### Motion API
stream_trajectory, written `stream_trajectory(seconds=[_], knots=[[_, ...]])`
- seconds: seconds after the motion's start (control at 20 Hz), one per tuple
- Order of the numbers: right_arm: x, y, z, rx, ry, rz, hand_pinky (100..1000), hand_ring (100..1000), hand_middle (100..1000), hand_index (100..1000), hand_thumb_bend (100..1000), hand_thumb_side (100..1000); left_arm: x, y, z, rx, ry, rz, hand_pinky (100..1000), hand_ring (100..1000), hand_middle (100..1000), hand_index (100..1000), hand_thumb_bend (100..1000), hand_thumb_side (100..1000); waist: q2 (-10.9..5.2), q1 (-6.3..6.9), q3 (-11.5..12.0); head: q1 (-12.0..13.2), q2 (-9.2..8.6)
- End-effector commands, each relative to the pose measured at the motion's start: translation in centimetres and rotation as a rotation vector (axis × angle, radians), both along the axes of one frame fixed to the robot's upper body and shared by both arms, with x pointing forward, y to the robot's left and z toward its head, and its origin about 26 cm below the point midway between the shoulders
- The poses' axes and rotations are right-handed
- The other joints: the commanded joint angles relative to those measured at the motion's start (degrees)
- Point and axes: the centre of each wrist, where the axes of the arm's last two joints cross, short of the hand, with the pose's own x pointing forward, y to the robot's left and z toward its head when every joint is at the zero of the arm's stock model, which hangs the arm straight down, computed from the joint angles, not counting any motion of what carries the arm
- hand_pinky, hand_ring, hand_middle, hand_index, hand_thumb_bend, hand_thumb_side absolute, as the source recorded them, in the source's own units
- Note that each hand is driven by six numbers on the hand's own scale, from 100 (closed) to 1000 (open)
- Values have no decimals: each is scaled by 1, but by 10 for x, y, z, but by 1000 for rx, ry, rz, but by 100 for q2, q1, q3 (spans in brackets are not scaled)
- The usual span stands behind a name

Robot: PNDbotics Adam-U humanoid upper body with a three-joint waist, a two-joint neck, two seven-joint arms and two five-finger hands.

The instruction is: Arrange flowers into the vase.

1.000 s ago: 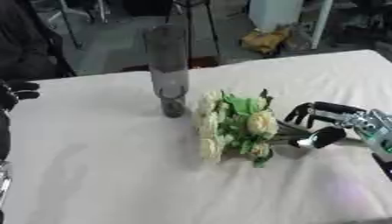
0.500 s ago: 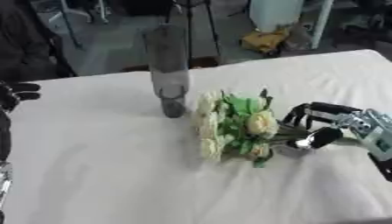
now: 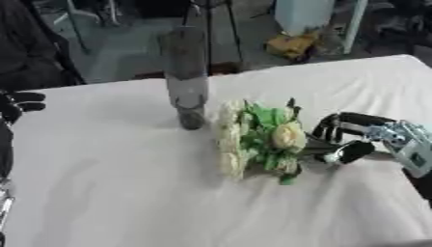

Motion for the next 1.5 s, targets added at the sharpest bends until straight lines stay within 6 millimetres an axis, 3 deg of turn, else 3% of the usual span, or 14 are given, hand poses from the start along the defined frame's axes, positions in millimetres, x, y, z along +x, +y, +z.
stream_trajectory(seconds=[0.05, 0.5, 0.95, 1.25, 1.35, 1.5], knots=[[1, -3, 2, -40, -10, -7, 502, 590, 623, 752, 367, 432, 1, 0, 9, 8, -28, -9, 631, 614, 618, 730, 436, 952, 35, 44, 2, 0, 24], [0, 0, 0, -63, -51, -2, 363, 505, 535, 697, 348, 416, 1, -1, 9, 6, -28, -8, 630, 614, 618, 725, 435, 954, 40, 24, -29, 17, 35], [0, 2, 0, -43, -95, -16, 162, 388, 445, 615, 303, 402, 1, 0, 7, 3, -22, -5, 629, 614, 619, 724, 432, 956, 31, 29, -35, 18, 45], [0, 3, -1, -35, -115, -18, 139, 380, 437, 606, 300, 402, 1, 0, 7, 2, -20, -5, 629, 614, 619, 724, 432, 956, 28, 31, -34, 18, 44], [1, 3, 3, -24, -134, -21, 100, 299, 350, 516, 274, 410, 1, 0, 6, 2, -18, -4, 628, 614, 619, 724, 430, 957, 25, 32, -39, 21, 49], [1, 5, 7, -1, -187, -30, 100, 299, 350, 516, 274, 410, 1, 0, 5, 1, -14, -2, 628, 614, 619, 724, 430, 957, 25, 31, -46, 20, 50]])
